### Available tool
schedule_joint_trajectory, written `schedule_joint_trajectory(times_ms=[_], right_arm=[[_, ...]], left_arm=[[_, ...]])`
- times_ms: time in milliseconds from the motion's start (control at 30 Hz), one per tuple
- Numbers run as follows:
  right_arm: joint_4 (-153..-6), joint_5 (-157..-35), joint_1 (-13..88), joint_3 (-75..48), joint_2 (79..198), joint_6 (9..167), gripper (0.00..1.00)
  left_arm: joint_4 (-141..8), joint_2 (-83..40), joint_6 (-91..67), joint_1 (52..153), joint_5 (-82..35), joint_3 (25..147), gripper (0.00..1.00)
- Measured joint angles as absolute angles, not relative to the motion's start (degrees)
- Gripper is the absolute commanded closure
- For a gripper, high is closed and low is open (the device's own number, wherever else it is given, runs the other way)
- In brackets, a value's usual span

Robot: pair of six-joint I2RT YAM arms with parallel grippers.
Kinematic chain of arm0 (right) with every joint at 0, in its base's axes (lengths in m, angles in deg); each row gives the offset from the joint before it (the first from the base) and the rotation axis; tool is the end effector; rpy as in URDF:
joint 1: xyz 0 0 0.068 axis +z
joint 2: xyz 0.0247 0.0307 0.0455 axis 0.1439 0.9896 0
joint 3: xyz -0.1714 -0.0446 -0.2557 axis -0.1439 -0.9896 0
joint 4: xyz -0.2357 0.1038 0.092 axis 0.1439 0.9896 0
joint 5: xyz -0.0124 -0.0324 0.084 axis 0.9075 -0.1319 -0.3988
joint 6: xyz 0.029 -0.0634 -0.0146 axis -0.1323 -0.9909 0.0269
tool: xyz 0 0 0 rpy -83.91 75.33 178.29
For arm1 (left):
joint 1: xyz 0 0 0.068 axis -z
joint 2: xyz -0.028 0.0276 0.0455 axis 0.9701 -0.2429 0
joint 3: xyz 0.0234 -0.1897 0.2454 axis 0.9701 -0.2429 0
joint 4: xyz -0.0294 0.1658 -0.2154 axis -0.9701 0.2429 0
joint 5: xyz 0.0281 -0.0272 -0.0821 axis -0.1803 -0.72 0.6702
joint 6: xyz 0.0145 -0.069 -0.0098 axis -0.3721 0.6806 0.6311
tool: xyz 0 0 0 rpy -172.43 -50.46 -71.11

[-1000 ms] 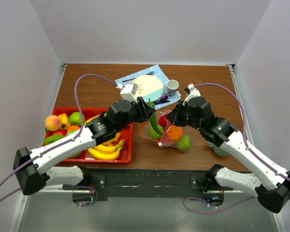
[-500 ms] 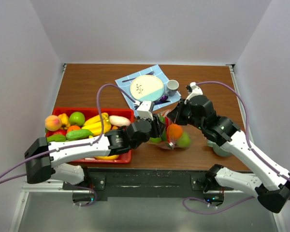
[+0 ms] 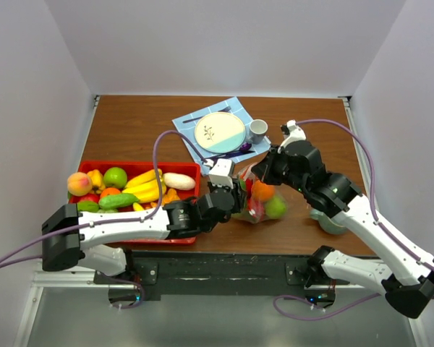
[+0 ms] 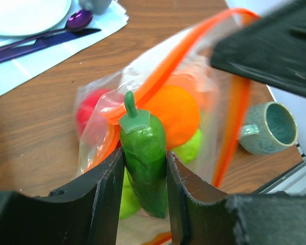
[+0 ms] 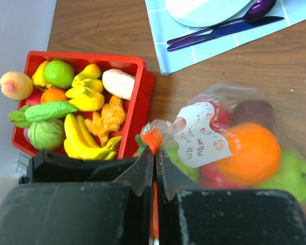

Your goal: Place the food in the zip-top bag and seal the zipper

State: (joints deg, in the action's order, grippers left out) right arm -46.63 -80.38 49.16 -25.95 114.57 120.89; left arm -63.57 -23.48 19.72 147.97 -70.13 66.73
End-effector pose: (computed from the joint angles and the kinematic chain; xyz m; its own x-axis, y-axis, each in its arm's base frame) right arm 0.1735 0.1396 0.3943 -0.6229 0.2995 -0.7227 -0.2041 0.8296 0.5197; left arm 0.1340 -0.2953 0.3069 -0.4910 -0.2434 -0.8365 0.3225 0.8412 -0.4340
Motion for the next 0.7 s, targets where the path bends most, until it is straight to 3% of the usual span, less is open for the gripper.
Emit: schedule_joint_trajectory(times_ms=[233,433,533,667,700], right_arm=[[-46.56,-80.33,49.16,-23.92,115.33,120.89,1.0],[-46.56,-80.38,49.24,-23.16,115.51,120.89,1.0],[-46.56,-80.38,49.24,-23.14,115.68,120.89,1.0],[-46.26,-80.35,49.24,-23.11,115.71,120.89,1.0],[-46.17,-80.35,49.24,-23.11,115.71,120.89,1.0]], left_arm=[[-69.41,-23.48,15.43,154.4,-77.64,65.44,0.93],[-73.8,-24.38,9.23,156.5,-83.0,64.48,0.82],[-74.37,-25.34,7.02,156.43,-83.11,64.48,0.61],[-74.65,-25.51,5.27,156.3,-81.67,64.5,0.15],[-74.3,-25.49,5.36,156.21,-81.23,64.5,0.12]])
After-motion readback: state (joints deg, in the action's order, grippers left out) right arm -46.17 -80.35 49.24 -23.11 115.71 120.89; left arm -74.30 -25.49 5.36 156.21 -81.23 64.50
